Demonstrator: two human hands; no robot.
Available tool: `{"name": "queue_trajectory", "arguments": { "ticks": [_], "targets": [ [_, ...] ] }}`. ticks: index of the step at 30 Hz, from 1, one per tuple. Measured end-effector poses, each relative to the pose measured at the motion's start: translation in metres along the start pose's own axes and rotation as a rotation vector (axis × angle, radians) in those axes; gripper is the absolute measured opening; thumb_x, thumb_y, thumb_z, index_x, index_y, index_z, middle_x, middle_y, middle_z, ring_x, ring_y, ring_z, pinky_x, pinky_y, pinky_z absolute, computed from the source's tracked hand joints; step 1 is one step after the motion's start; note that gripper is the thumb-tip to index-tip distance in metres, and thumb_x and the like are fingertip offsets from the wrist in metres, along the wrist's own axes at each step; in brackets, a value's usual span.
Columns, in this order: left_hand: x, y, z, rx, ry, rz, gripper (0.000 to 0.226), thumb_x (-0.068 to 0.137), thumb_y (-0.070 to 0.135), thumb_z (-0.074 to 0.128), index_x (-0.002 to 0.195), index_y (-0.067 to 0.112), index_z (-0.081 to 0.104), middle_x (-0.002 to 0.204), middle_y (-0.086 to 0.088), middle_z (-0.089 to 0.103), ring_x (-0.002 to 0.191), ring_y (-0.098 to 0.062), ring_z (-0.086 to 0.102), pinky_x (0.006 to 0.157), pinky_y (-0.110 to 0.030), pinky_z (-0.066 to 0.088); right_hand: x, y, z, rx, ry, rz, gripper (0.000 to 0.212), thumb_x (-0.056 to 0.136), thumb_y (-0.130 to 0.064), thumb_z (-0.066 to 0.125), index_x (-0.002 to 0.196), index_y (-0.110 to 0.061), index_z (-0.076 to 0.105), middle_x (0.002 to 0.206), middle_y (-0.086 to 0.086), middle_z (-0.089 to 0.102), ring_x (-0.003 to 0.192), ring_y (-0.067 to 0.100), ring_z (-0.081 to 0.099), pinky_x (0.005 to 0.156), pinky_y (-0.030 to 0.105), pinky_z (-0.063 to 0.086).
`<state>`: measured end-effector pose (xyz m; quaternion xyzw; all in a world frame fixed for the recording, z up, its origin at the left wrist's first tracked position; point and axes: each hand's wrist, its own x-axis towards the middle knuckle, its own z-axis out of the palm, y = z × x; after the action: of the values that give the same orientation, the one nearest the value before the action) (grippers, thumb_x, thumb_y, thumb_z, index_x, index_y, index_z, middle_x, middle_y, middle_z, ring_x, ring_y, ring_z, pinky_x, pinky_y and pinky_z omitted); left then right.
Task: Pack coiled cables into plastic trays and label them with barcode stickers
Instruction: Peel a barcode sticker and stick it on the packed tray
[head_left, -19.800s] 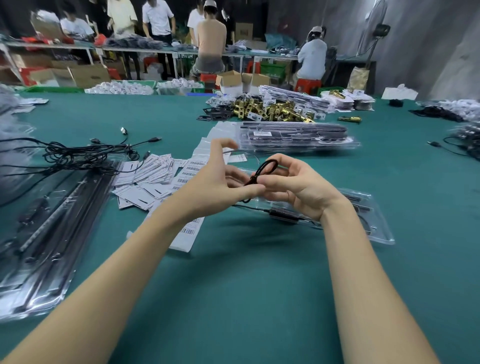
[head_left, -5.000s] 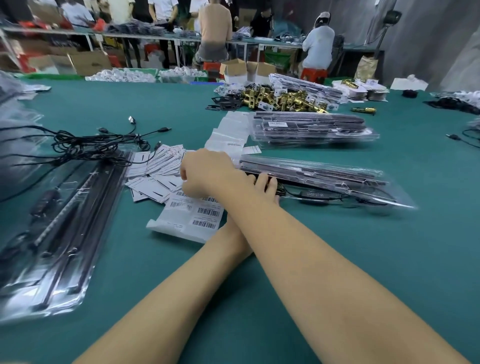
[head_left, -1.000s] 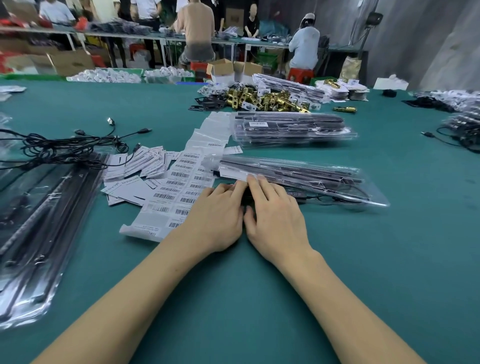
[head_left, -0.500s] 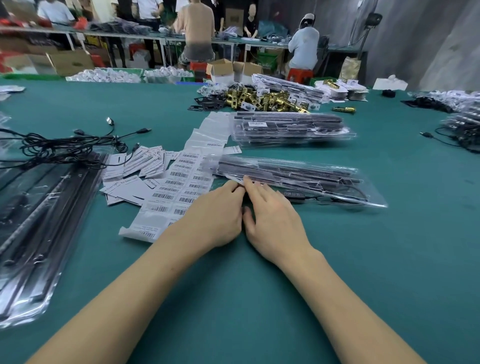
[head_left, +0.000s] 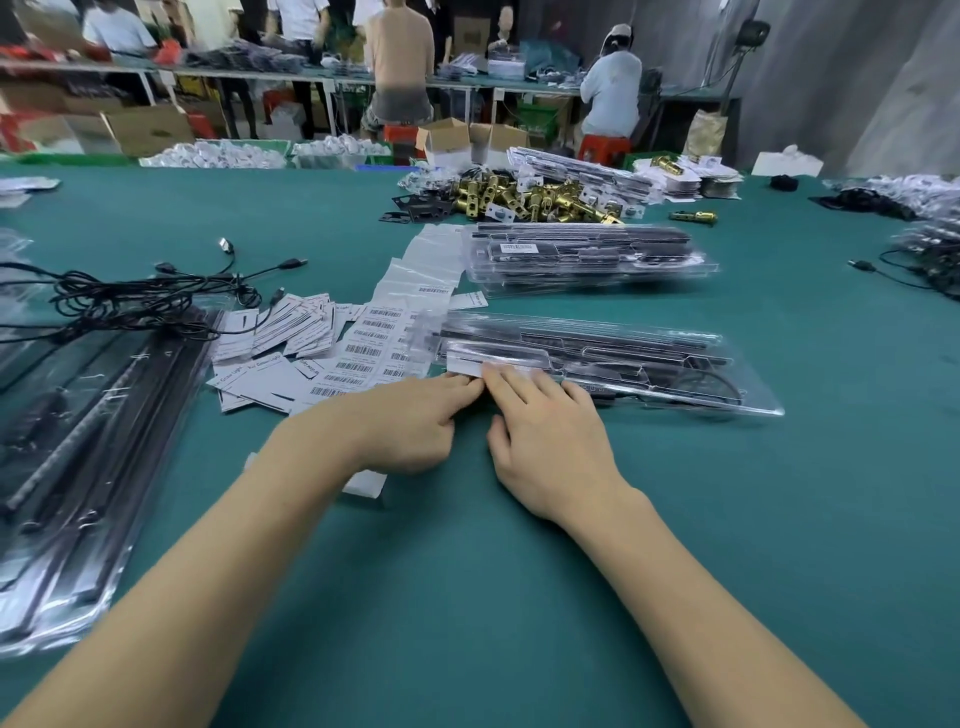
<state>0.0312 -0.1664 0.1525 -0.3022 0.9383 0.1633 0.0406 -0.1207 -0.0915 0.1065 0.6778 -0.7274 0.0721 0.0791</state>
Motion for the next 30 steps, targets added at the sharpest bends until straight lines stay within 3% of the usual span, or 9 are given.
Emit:
{"name": "queue_trajectory", "arguments": {
  "ticks": [3, 8, 13, 18, 22, 26, 30],
  "targets": [
    [0.003, 0.003, 0.011, 0.156, 0.076, -0.048, 0.065, 0.1, 0.015, 0.034, 0.159, 0.018, 0.009, 0.159, 0.004, 0.029, 0.143, -0.015, 0.03, 0.116, -0.029, 0.024, 0.001, 0.0, -0.001, 0.003, -0.018, -0.003, 0.06, 0.103, -0.034, 0.029, 0.16, -0.022, 0.015, 0.164, -0.006, 0.026, 0.146, 0.023, 0.028, 0.118, 0.042, 0.021],
    [0.005, 0.005, 0.02, 0.213, 0.125, -0.085, 0.055, 0.098, 0.019, 0.035, 0.153, 0.017, 0.024, 0.153, 0.001, 0.037, 0.14, -0.018, 0.034, 0.116, -0.033, 0.023, 0.003, -0.013, -0.003, 0.042, -0.045, -0.015, 0.064, 0.1, -0.033, 0.033, 0.16, -0.02, 0.012, 0.166, -0.002, 0.019, 0.15, 0.026, 0.021, 0.12, 0.041, 0.02],
    [0.004, 0.0, 0.01, 0.04, 0.012, -0.035, 0.071, 0.095, 0.005, 0.039, 0.159, 0.016, 0.012, 0.163, 0.0, 0.024, 0.146, -0.017, 0.024, 0.118, -0.028, 0.016, 0.002, -0.017, -0.003, 0.055, -0.06, 0.028, 0.065, 0.1, -0.034, 0.034, 0.16, -0.022, 0.009, 0.166, -0.004, 0.017, 0.151, 0.025, 0.017, 0.122, 0.05, 0.011],
    [-0.006, -0.01, 0.0, -0.174, -0.016, 0.027, 0.079, 0.091, -0.005, 0.039, 0.159, 0.028, 0.017, 0.164, 0.017, 0.015, 0.148, 0.001, 0.015, 0.115, -0.011, 0.008, 0.002, -0.023, -0.001, 0.097, -0.056, 0.079, 0.065, 0.1, -0.033, 0.032, 0.159, -0.022, 0.009, 0.166, -0.005, 0.017, 0.152, 0.024, 0.014, 0.122, 0.054, 0.006],
    [-0.008, -0.012, -0.003, -0.185, -0.026, 0.02, 0.08, 0.091, -0.005, 0.039, 0.158, 0.032, 0.017, 0.163, 0.021, 0.013, 0.149, 0.0, 0.015, 0.121, -0.021, 0.009, 0.0, -0.022, -0.001, 0.097, -0.04, 0.111, 0.064, 0.099, -0.035, 0.031, 0.159, -0.021, 0.012, 0.165, -0.005, 0.021, 0.151, 0.025, 0.016, 0.121, 0.055, 0.007],
    [-0.007, -0.007, -0.003, -0.099, -0.045, -0.009, 0.078, 0.093, -0.004, 0.035, 0.159, 0.031, 0.011, 0.165, 0.018, 0.009, 0.15, -0.002, 0.012, 0.116, -0.014, 0.006, 0.0, -0.023, -0.001, 0.116, -0.034, 0.113, 0.064, 0.1, -0.036, 0.031, 0.159, -0.024, 0.012, 0.165, -0.007, 0.021, 0.15, 0.025, 0.017, 0.122, 0.053, 0.007],
    [-0.016, -0.021, -0.024, -0.011, -0.063, -0.198, 0.068, 0.097, 0.005, 0.032, 0.155, 0.04, 0.025, 0.165, 0.011, 0.016, 0.152, -0.009, 0.013, 0.122, -0.028, 0.013, -0.001, -0.022, 0.0, 0.126, -0.026, 0.109, 0.064, 0.099, -0.033, 0.03, 0.159, -0.026, 0.012, 0.164, -0.007, 0.023, 0.15, 0.026, 0.017, 0.122, 0.052, 0.006]
  ]
}}
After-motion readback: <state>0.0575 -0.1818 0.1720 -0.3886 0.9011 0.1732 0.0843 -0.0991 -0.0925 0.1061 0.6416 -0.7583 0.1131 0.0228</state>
